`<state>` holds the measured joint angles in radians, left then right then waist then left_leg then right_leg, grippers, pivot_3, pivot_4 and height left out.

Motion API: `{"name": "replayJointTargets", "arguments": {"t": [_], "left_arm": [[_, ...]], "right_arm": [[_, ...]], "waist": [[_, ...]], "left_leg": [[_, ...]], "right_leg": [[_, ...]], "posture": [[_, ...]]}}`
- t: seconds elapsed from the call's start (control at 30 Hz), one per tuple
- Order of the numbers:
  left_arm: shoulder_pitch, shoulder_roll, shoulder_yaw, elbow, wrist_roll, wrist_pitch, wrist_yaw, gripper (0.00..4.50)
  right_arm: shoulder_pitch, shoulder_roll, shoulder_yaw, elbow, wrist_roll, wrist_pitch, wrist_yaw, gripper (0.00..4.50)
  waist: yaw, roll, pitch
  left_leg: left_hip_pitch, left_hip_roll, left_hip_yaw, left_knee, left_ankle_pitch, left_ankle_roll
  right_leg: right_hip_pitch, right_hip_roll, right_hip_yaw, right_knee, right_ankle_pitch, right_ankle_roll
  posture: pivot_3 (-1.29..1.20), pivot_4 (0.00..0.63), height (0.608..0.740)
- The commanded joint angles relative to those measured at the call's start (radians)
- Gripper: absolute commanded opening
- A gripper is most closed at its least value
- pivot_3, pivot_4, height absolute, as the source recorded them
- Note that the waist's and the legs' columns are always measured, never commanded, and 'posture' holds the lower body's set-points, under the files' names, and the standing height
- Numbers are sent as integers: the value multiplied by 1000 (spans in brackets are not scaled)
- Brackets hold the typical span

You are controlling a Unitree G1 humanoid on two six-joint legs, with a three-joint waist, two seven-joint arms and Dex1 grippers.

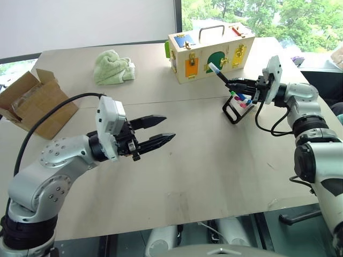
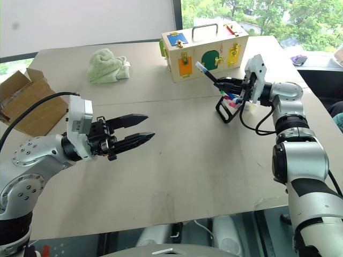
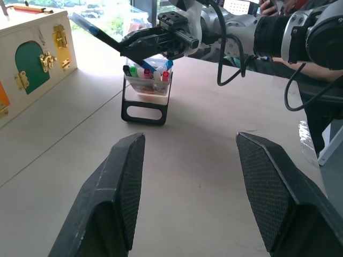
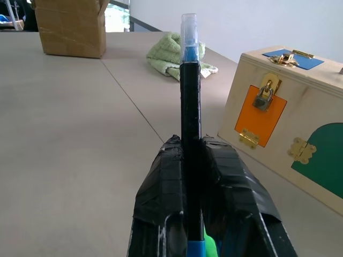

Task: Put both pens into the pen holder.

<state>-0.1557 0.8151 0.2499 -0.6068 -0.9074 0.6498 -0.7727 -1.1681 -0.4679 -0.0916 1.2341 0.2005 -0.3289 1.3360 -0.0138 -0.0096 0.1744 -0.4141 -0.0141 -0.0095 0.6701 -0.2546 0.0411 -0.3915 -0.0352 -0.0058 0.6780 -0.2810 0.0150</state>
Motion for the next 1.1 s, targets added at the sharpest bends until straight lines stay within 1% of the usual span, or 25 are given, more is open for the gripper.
{"name": "replayJointTargets", "arguments": {"t": [0.03, 0.63, 0.7, 0.77, 0.83, 0.93, 0.97, 1.1], "left_arm": [[-14, 12, 27, -27, -19, -4, -5, 2792], [18, 8, 40, -43, -27, -9, -10, 2792], [20, 6, 43, -46, -34, -9, -11, 2792], [20, 8, 44, -46, -34, -11, -11, 2792], [20, 10, 43, -42, -30, -13, -14, 2792], [19, 10, 42, -40, -28, -14, -16, 2792], [18, 10, 42, -40, -28, -14, -16, 2792], [20, 10, 43, -34, -23, -19, -23, 2792]], "right_arm": [[-50, -5, -35, -4, 0, -35, -44, 66], [-49, -22, -36, 25, -56, -53, -61, 66], [-48, -23, -36, 26, -62, -60, -66, 961], [-49, -24, -37, 27, -66, -59, -71, 1760], [-51, -28, -37, 29, -70, -55, -74, 2795], [-54, -30, -44, 29, -69, -53, -71, 4054], [-56, -31, -47, 29, -66, -51, -71, 4410], [-62, -36, -65, 27, -57, -42, -66, 4410]], "waist": [[0, 0, 0], [0, 0, 0], [0, 0, 0], [0, 0, 0], [0, 0, 0], [0, 0, 0], [0, 0, 0], [0, 0, 0]], "left_leg": [[0, 0, 0, 0, 0, 0], [0, 0, 1, 0, 0, 0], [0, 0, 1, -1, 0, 0], [0, 0, 1, 0, 0, 0], [0, 0, 1, -1, 0, 0], [0, 0, 1, 0, 0, 0], [0, 0, 1, -1, 0, 0], [0, 0, 1, -1, 0, 0]], "right_leg": [[0, 0, 0, 0, 0, 0], [-1, 0, 1, 0, 0, 0], [-1, 0, 1, 0, 0, 0], [-1, 0, 1, 0, 0, 0], [-1, 0, 1, 0, 0, 0], [-1, 0, 1, 0, 0, 0], [-1, 0, 1, 0, 0, 0], [-1, 0, 1, 0, 0, 0]], "posture": [[0, 150, 740], [0, 150, 740], [0, 150, 740], [0, 150, 740], [0, 150, 740], [0, 150, 740], [0, 150, 740], [0, 150, 740]]}}
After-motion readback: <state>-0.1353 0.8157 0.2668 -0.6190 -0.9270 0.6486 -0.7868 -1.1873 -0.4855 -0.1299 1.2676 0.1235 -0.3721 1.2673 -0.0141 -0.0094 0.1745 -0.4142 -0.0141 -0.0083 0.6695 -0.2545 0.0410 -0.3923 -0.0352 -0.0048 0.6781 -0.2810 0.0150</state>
